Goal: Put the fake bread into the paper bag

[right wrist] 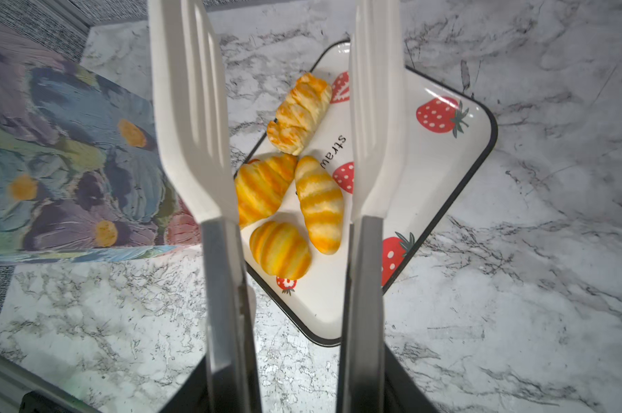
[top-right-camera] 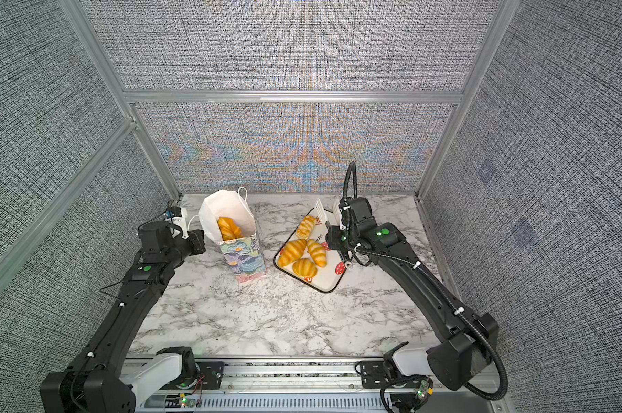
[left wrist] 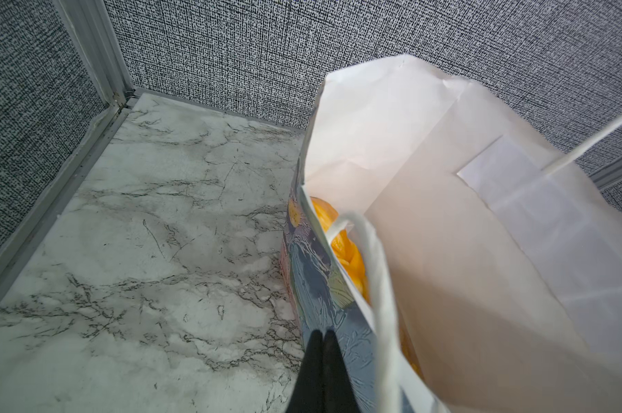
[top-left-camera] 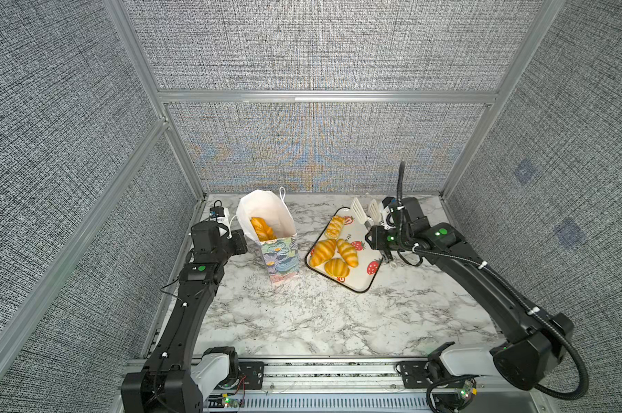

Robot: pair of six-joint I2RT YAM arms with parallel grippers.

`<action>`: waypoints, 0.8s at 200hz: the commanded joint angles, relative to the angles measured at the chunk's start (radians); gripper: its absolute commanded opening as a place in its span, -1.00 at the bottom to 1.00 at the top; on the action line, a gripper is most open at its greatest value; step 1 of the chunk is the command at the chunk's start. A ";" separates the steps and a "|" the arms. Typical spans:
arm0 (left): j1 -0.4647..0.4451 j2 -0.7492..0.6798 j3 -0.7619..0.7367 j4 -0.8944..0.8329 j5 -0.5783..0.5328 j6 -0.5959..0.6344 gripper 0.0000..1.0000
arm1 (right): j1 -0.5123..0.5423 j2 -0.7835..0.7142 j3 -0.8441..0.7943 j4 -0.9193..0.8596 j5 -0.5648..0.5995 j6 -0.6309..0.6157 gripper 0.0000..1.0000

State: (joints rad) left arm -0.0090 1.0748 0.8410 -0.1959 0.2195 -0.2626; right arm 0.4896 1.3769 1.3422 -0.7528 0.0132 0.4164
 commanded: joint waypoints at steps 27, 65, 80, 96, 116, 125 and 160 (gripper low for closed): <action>0.001 0.002 0.003 0.016 0.006 0.000 -1.00 | -0.005 0.058 -0.044 0.018 -0.026 0.032 -0.01; 0.002 -0.002 0.001 0.016 0.008 0.002 -1.00 | -0.006 0.115 -0.069 0.018 -0.055 0.036 -0.01; 0.002 -0.003 0.001 0.016 0.008 0.001 -1.00 | -0.004 0.124 -0.085 0.027 -0.070 0.041 -0.01; 0.001 -0.004 -0.001 0.016 0.008 0.002 -1.00 | -0.005 0.126 -0.106 0.036 -0.081 0.046 0.00; 0.002 -0.002 -0.001 0.016 0.009 0.001 -1.00 | -0.005 0.129 -0.126 0.041 -0.089 0.047 0.00; 0.002 -0.002 0.001 0.016 0.011 0.001 -1.00 | -0.003 0.131 -0.131 0.041 -0.091 0.047 0.00; 0.001 -0.002 -0.001 0.016 0.009 0.001 -1.00 | -0.003 0.139 -0.150 0.050 -0.100 0.050 0.00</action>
State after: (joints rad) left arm -0.0090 1.0744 0.8410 -0.1959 0.2195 -0.2626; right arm 0.4854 1.5139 1.1984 -0.7269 -0.0700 0.4561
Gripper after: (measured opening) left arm 0.048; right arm 0.499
